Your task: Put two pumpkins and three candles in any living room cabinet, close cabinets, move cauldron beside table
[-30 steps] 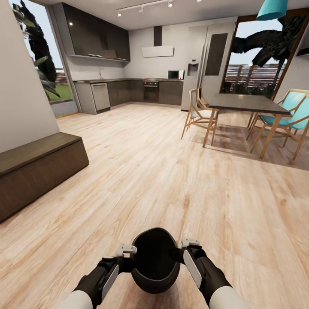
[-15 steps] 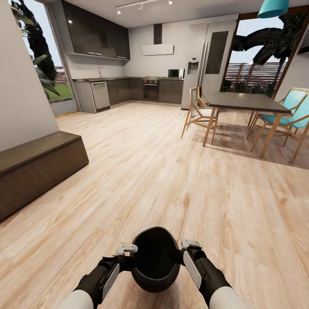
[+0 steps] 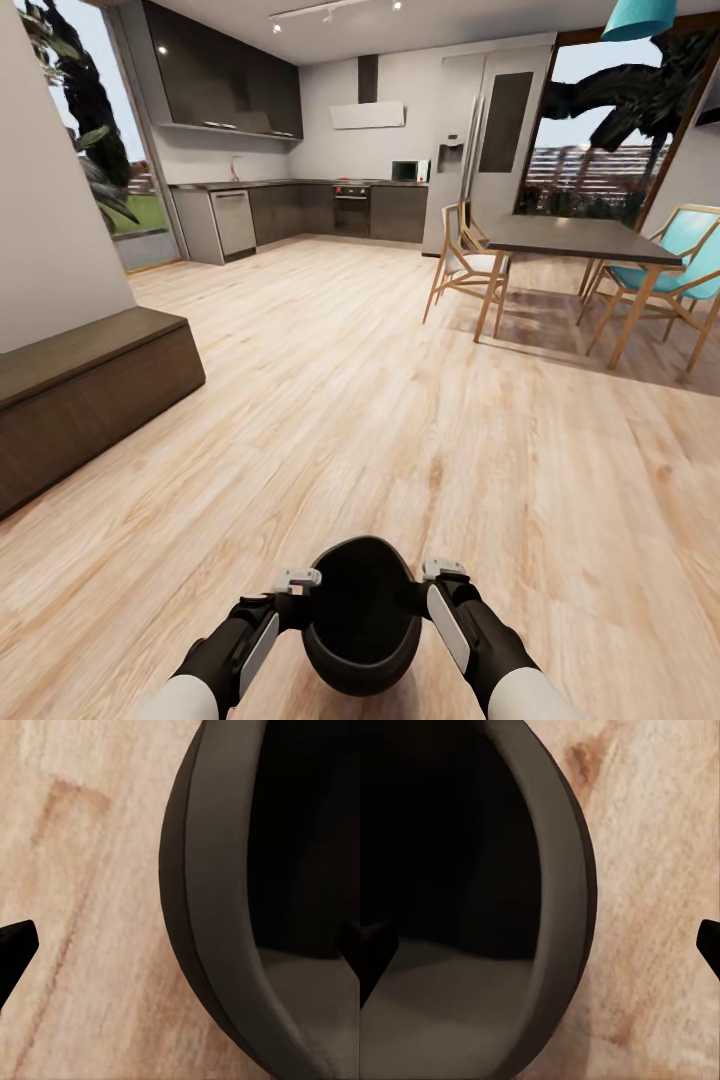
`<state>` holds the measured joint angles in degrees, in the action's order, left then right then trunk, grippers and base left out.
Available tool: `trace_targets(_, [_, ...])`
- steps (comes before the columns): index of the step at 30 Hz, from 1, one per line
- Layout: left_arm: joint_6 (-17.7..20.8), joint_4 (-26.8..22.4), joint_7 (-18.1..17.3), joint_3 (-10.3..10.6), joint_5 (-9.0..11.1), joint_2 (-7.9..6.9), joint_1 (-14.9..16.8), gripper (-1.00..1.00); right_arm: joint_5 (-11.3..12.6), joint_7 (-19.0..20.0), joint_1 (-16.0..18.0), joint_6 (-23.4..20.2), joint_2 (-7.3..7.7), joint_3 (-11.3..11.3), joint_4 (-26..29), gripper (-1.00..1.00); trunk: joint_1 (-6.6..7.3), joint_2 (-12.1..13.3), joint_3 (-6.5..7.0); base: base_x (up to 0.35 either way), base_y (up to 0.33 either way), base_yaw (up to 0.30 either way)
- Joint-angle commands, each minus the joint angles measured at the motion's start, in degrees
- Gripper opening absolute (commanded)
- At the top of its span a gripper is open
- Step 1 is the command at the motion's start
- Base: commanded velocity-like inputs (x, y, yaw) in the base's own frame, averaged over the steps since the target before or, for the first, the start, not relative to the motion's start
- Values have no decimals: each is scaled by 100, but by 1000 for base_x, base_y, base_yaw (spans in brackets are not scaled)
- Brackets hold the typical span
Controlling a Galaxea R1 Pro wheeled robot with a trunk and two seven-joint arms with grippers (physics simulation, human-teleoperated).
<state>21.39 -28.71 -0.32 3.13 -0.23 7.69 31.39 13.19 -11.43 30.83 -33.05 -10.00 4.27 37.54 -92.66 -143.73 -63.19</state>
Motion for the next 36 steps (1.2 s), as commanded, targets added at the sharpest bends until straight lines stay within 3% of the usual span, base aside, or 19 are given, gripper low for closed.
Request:
trace_targets(1, [32,-11,-3,12,-3,-2,0,100,60,-53,2,-17,0,12,8,100,0,-2,-5,69,0,0])
trace_targets(36, [-80,-9,14,4,5,-3,-1,100,60,-46,2,-17,0,37,-290,100,-2,-3,-27,42,8,0])
